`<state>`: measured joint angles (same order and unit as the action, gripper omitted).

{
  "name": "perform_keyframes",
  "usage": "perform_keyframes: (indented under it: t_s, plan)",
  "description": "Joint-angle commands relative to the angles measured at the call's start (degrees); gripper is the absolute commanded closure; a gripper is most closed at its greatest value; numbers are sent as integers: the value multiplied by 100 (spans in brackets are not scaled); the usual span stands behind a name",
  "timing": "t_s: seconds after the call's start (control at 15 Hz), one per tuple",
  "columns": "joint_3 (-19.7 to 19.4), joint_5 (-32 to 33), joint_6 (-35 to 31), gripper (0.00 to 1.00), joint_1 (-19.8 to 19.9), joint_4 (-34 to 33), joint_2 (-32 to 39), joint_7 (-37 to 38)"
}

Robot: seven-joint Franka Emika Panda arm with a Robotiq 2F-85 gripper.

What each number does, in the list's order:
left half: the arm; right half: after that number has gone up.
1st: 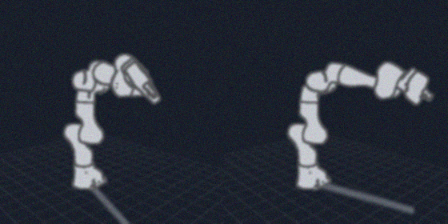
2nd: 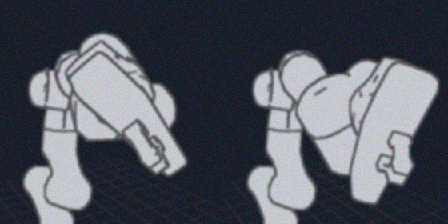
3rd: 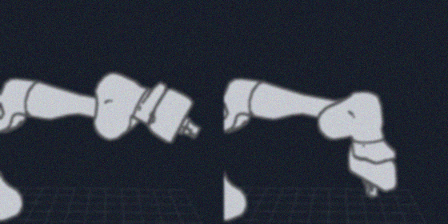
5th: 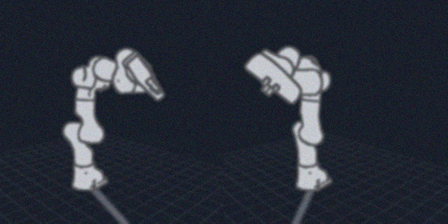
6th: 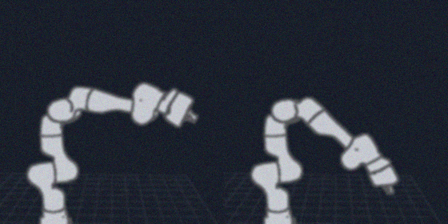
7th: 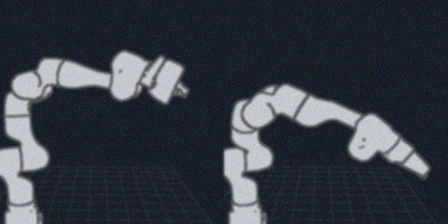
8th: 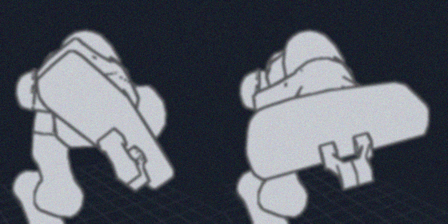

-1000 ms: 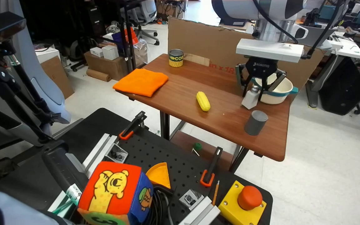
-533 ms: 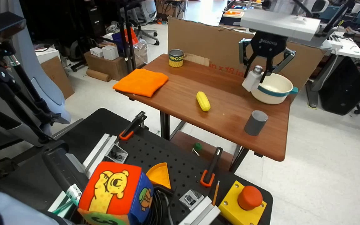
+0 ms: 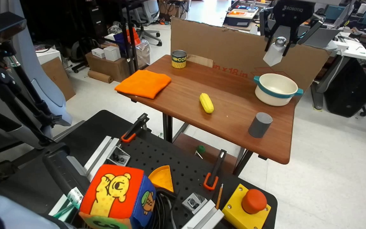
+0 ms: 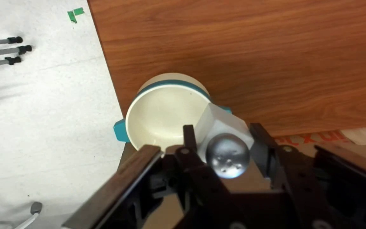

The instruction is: Pick up the salt cellar and put it in the pot

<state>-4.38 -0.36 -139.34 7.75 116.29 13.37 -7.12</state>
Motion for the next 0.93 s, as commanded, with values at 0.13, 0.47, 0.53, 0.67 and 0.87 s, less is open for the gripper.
perform_keyframes:
  t_s: [0.13, 0.47, 0.53, 0.67, 0.87]
  plan:
    - [-146, 291, 34, 73, -107, -940, 732, 580]
    - [-264, 587, 490, 73, -208, -1929, 1568, 1020]
    - [-279, 637, 577, 73, -227, -2090, 1726, 1090]
    - [-310, 737, 833, 73, -267, -2439, 2061, 1232]
    - [-357, 788, 1183, 73, -317, -2897, 2506, 1406]
